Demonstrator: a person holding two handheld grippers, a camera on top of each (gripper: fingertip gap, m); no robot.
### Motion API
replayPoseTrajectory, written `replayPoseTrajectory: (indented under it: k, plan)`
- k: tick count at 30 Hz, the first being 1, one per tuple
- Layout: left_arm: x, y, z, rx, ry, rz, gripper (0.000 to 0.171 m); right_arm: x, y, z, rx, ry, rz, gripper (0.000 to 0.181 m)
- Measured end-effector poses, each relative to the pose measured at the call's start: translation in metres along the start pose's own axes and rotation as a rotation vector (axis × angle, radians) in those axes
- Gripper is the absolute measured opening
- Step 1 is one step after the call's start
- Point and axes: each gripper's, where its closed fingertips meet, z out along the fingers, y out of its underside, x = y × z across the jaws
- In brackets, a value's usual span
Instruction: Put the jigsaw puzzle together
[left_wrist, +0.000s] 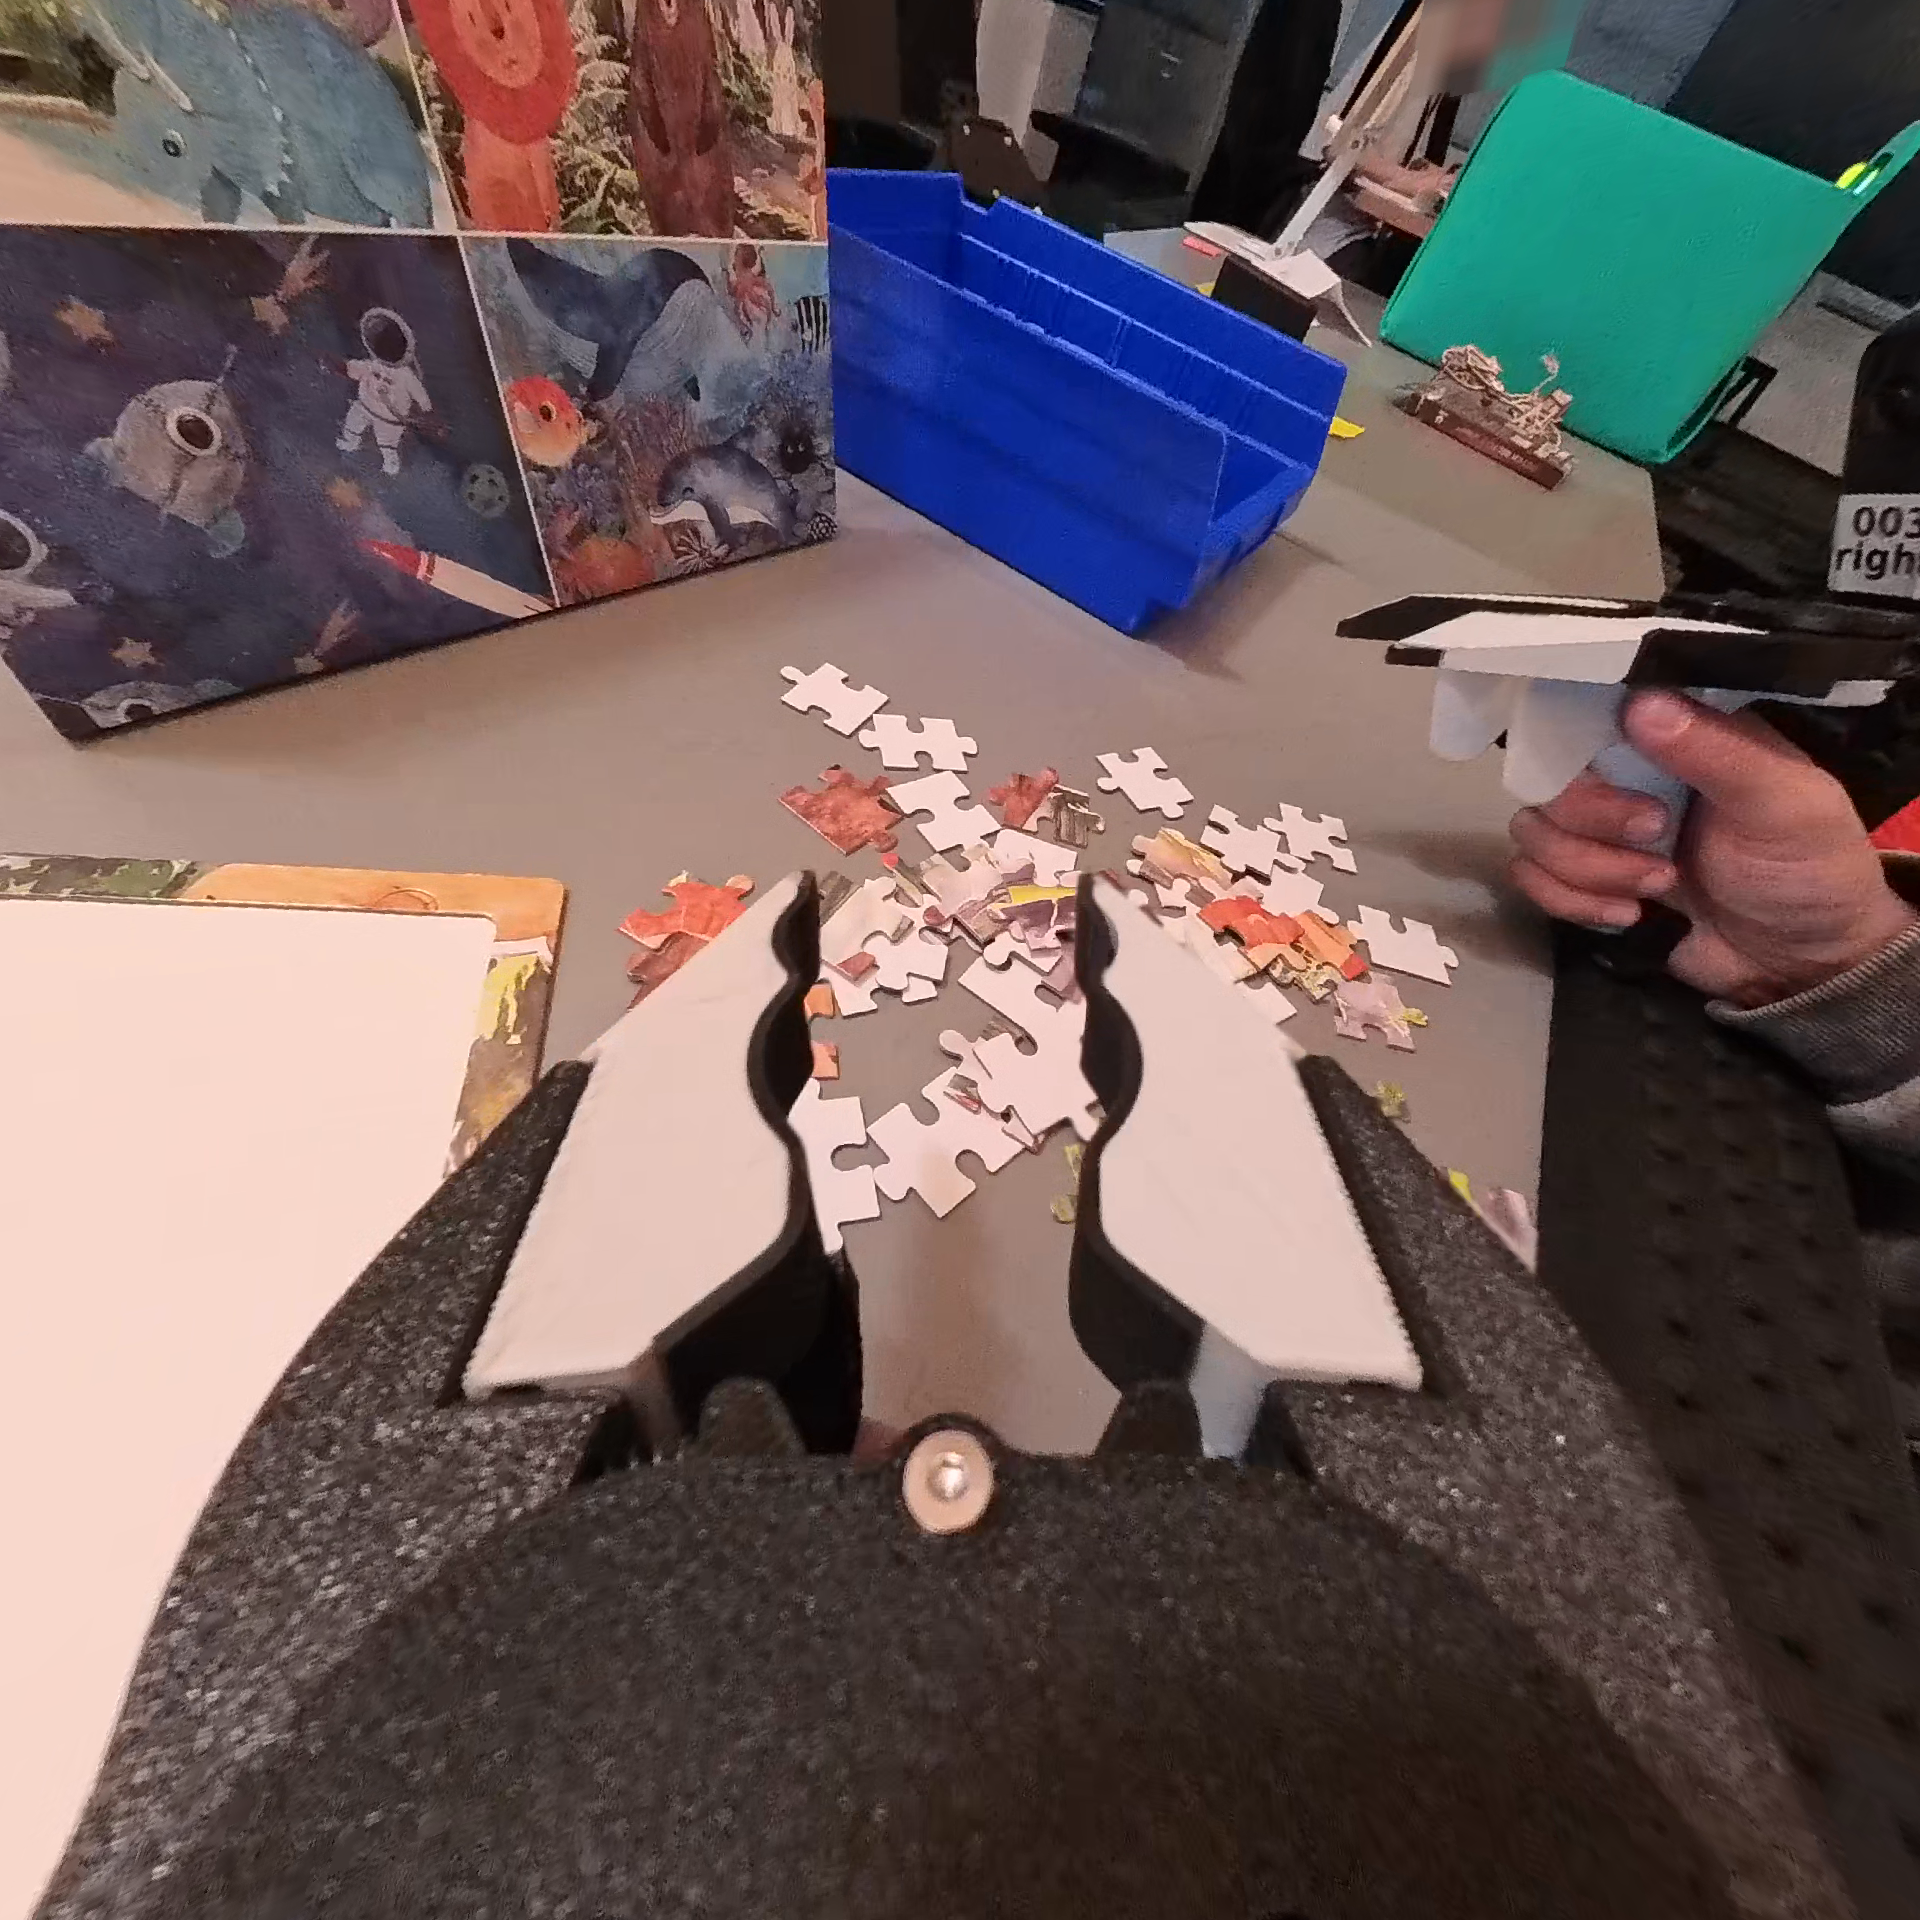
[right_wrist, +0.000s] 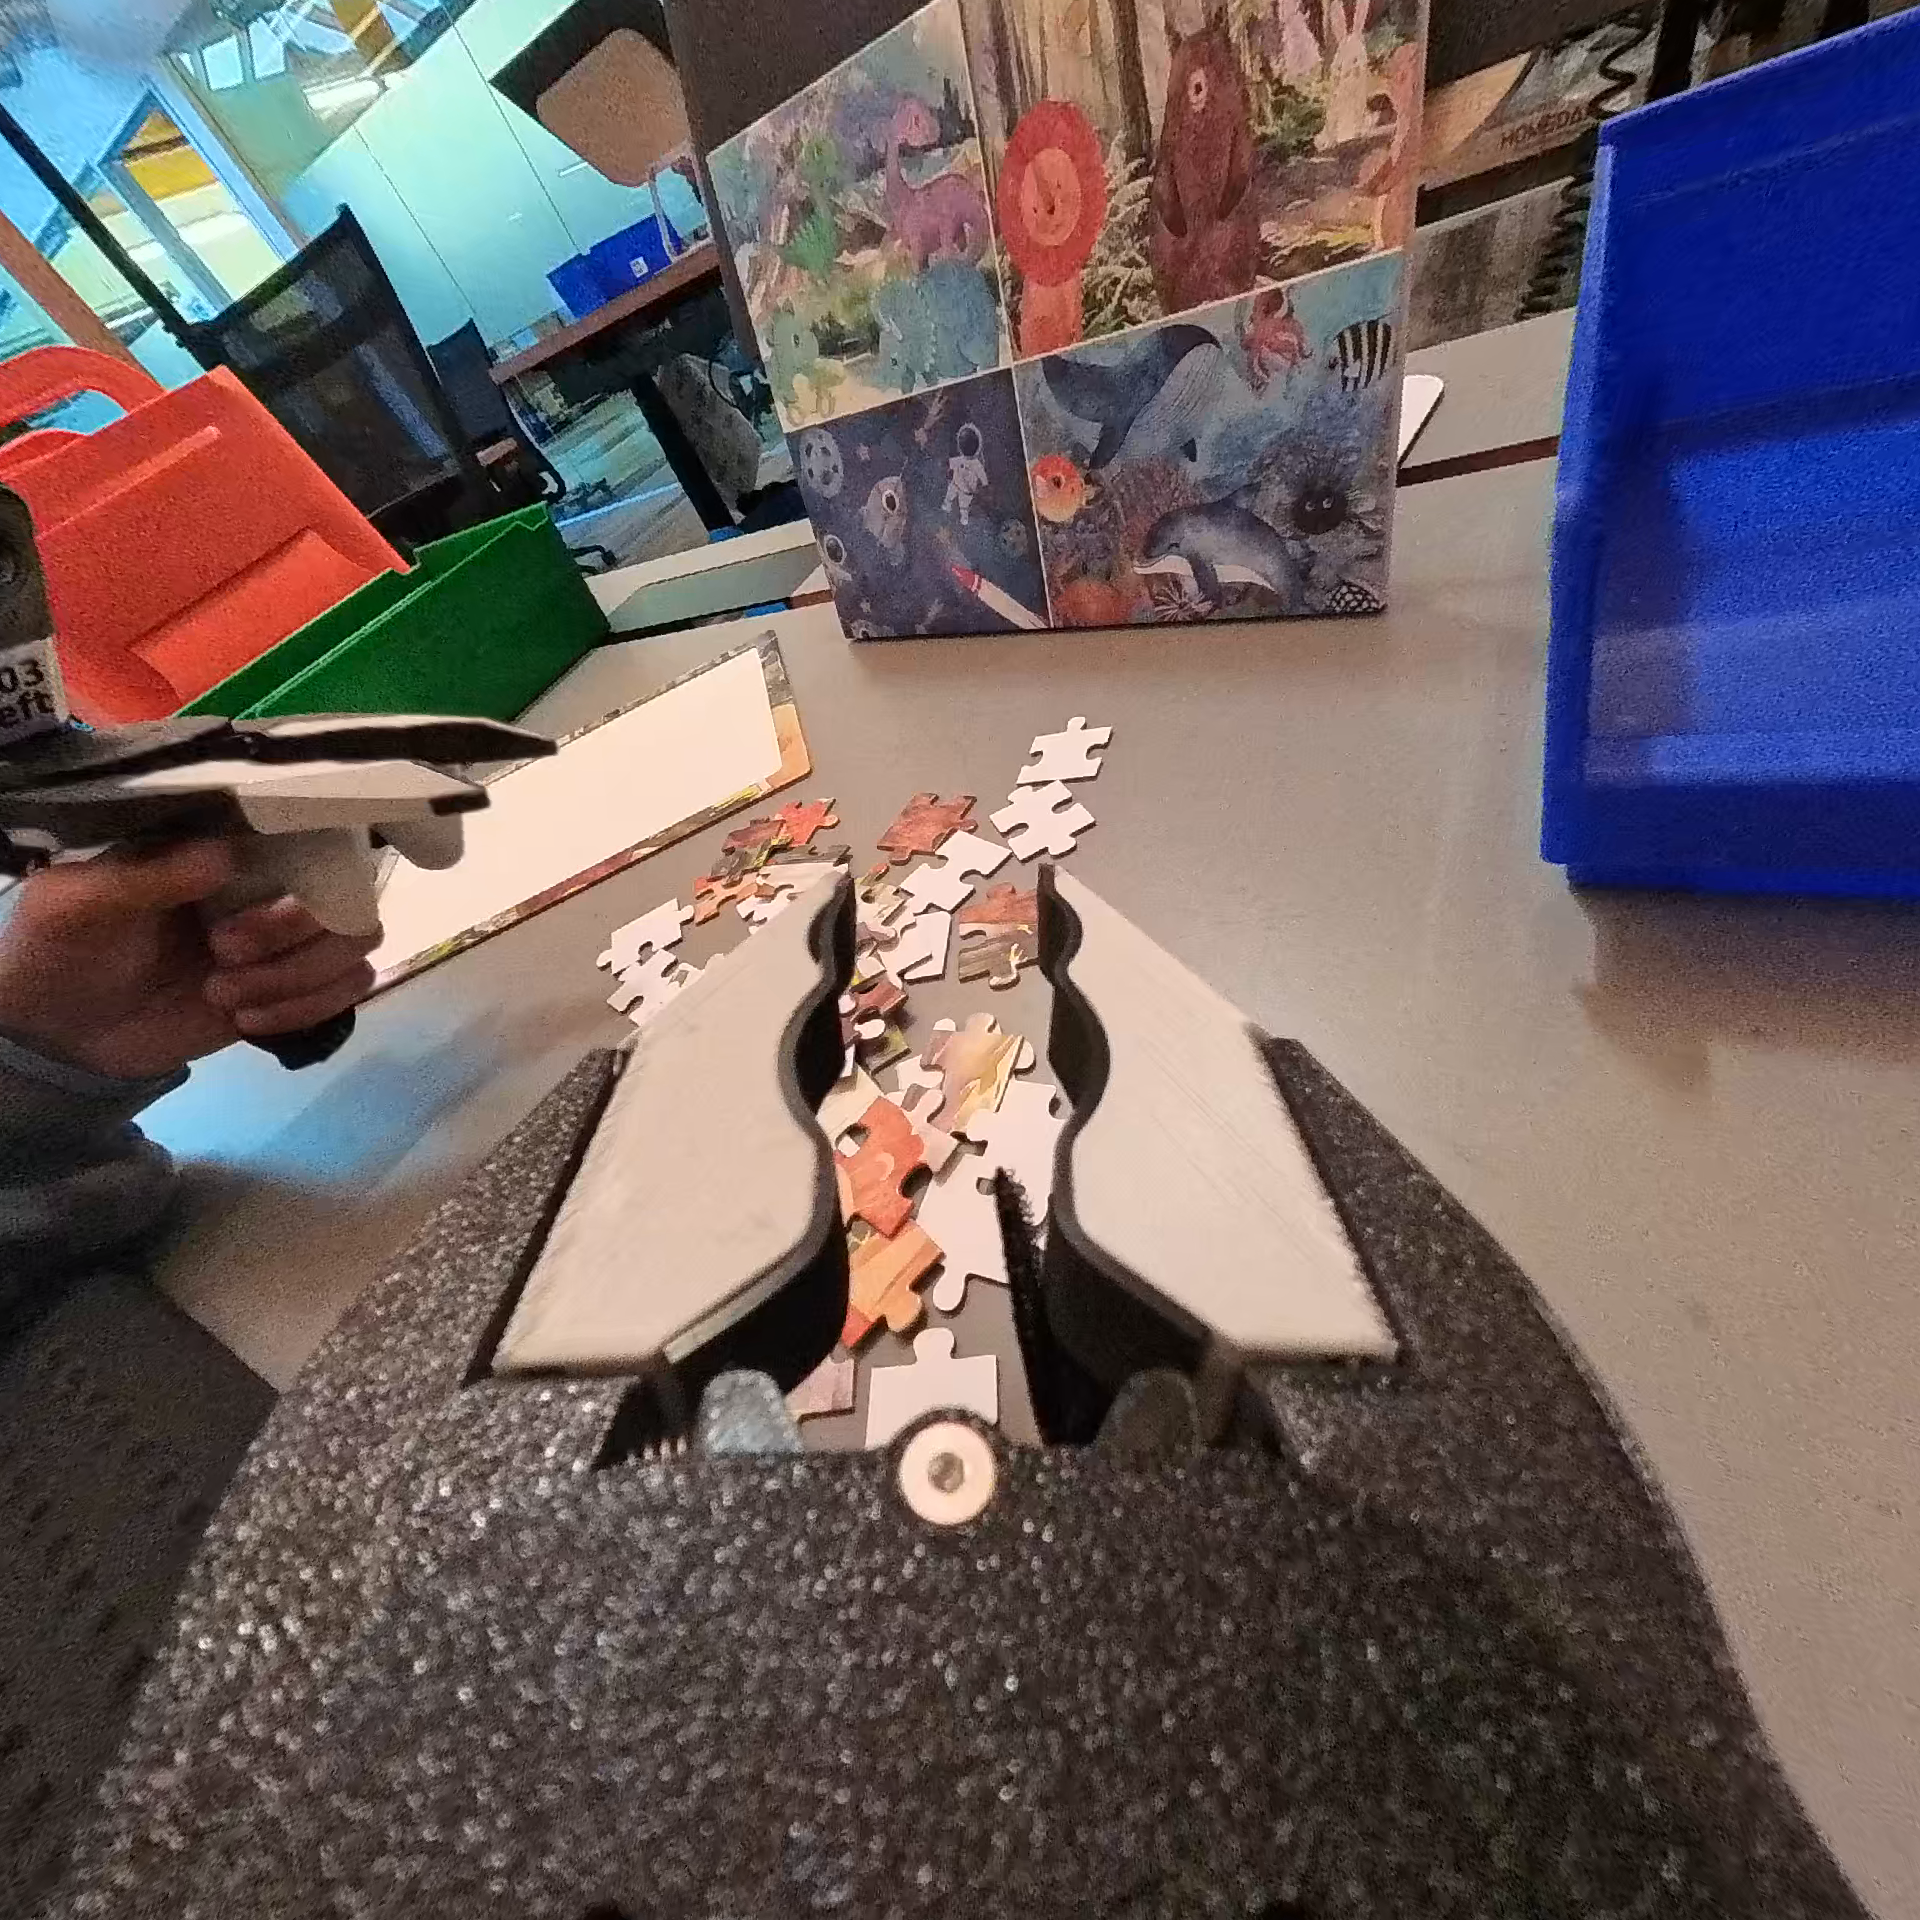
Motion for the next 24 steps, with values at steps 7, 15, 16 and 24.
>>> replayPoseTrajectory:
  k: [7, 15, 16, 24]
  plan:
    - [0.002, 0.009, 0.005, -0.037, -0.003, 0.021, 0.049, -0.001, 0.006, 0.004, -0.033, 0.006, -0.015, 0.035]
    - [-0.002, 0.011, 0.006, -0.048, -0.033, 0.034, 0.048, 0.000, 0.008, 0.005, -0.046, 0.009, -0.013, 0.035]
    - [-0.004, 0.012, 0.005, -0.050, -0.039, 0.034, 0.048, 0.000, 0.008, 0.005, -0.050, 0.011, -0.014, 0.035]
    - [-0.048, 0.006, -0.017, -0.076, -0.244, 0.149, 0.047, -0.039, 0.051, 0.001, -0.373, -0.165, -0.088, 0.034]
